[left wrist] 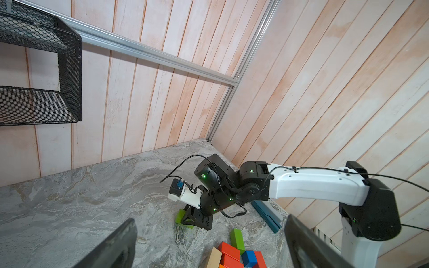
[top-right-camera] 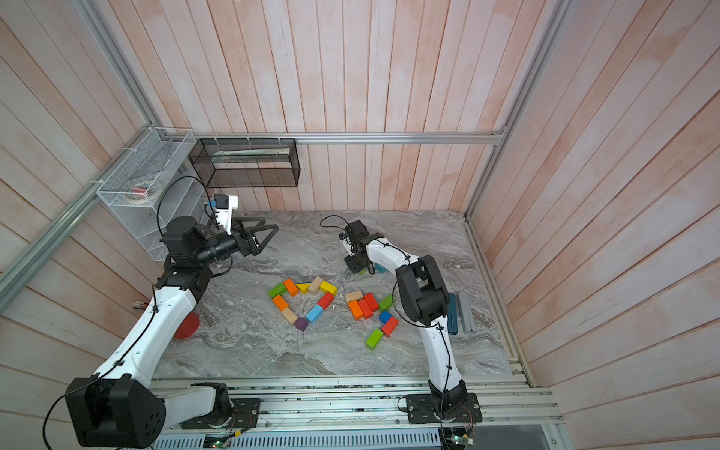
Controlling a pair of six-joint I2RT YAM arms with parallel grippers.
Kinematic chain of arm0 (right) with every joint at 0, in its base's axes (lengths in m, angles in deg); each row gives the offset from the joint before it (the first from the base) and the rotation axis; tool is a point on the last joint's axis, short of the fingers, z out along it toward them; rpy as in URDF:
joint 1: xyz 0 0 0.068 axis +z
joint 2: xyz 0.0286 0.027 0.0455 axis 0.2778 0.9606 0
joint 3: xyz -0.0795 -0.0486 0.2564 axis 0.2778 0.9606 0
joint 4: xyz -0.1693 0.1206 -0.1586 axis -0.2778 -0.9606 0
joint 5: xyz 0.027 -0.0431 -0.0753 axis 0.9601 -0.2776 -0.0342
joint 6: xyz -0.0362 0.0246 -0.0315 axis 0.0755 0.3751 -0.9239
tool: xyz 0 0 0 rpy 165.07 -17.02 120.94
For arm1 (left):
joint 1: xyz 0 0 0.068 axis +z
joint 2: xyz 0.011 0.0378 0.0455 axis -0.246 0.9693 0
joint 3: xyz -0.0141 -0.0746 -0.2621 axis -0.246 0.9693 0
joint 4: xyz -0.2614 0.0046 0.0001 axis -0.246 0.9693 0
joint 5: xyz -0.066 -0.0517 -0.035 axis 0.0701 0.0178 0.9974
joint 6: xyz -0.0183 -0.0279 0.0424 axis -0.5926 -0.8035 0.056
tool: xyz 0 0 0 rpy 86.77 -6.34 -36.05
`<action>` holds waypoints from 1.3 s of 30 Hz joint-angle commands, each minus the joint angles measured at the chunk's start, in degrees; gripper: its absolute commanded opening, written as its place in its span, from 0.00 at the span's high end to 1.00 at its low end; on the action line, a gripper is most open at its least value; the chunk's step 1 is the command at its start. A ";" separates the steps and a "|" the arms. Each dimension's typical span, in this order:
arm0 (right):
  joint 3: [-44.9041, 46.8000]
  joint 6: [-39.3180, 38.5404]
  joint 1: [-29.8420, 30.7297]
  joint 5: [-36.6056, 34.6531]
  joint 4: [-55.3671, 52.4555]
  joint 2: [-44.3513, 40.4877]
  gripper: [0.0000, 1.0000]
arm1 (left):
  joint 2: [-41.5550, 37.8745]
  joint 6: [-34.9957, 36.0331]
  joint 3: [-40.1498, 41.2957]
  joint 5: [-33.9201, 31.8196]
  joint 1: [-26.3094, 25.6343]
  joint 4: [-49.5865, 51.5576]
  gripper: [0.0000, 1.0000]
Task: Assemble a heart with building blocks
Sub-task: Assemble the building block at the center of the board.
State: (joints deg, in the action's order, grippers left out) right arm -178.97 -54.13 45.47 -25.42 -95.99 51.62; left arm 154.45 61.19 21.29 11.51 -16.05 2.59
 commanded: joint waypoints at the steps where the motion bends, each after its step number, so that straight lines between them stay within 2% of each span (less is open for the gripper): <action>1: 1.97 -1.22 -0.94 -2.53 -1.28 -1.82 0.71 | -0.11 -0.39 0.92 1.25 0.31 -1.44 0.00; 8: 4.99 -1.54 -2.13 -2.97 0.36 -3.55 0.71 | -0.04 -1.02 1.09 1.51 0.40 -1.99 0.00; 26: 4.77 -2.20 -2.73 -4.46 1.19 -3.22 0.68 | -0.11 -1.35 1.28 1.82 0.46 -2.47 0.00; 39: 1.95 -2.72 -2.71 -4.76 0.98 -1.85 0.52 | 0.14 -1.59 1.50 2.13 0.57 -2.84 0.00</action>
State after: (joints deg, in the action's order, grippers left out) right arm -175.28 -56.63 42.98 -29.05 -94.54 49.04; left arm 154.45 59.94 21.93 12.80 -15.74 1.04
